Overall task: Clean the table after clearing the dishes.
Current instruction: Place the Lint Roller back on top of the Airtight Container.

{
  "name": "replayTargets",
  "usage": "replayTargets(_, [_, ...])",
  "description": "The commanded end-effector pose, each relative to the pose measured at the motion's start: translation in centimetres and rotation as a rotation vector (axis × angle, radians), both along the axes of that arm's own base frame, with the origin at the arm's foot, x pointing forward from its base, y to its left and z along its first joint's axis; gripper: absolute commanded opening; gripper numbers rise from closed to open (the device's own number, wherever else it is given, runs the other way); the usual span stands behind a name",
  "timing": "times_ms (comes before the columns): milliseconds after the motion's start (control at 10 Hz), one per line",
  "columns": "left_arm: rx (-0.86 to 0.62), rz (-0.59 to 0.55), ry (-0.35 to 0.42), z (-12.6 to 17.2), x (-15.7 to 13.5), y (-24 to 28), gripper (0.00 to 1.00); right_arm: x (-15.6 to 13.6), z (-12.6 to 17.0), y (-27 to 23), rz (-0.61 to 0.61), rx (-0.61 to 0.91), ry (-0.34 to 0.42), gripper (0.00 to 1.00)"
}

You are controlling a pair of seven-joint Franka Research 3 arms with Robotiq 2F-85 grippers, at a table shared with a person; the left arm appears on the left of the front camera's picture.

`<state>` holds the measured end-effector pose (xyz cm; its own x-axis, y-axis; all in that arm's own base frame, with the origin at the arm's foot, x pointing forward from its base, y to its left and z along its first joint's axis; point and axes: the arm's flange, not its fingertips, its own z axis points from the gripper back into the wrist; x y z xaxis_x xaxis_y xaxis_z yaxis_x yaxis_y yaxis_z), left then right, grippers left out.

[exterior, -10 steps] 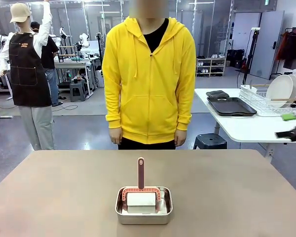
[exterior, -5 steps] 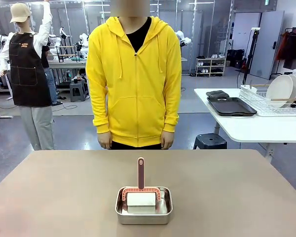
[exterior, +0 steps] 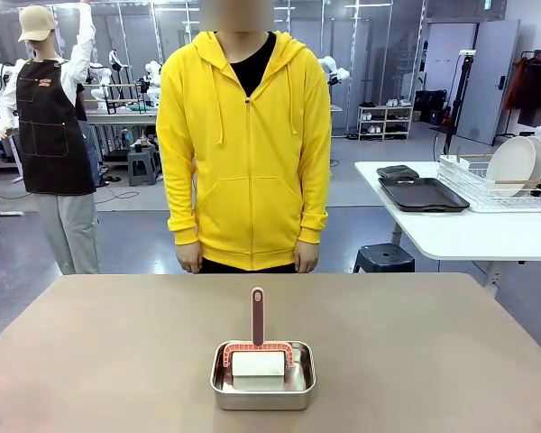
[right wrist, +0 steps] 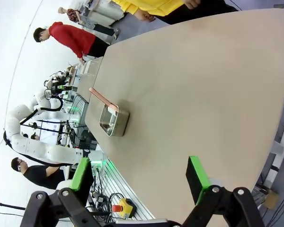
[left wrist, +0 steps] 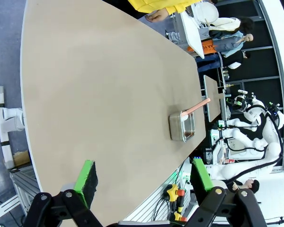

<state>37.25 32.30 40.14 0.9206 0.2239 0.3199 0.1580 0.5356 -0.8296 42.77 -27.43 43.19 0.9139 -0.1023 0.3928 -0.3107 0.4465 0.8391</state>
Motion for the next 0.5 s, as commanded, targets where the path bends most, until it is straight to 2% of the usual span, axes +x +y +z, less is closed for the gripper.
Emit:
replayTargets(0, [-0.001, -0.005, 0.002, 0.26, -0.42, 0.12, 1.0, 0.09, 0.32, -0.05, 0.004, 0.004, -0.006, 1.0])
replayTargets(400, [-0.001, -0.005, 0.002, 0.26, -0.42, 0.12, 1.0, 0.09, 0.32, -0.05, 0.004, 0.004, -0.006, 1.0])
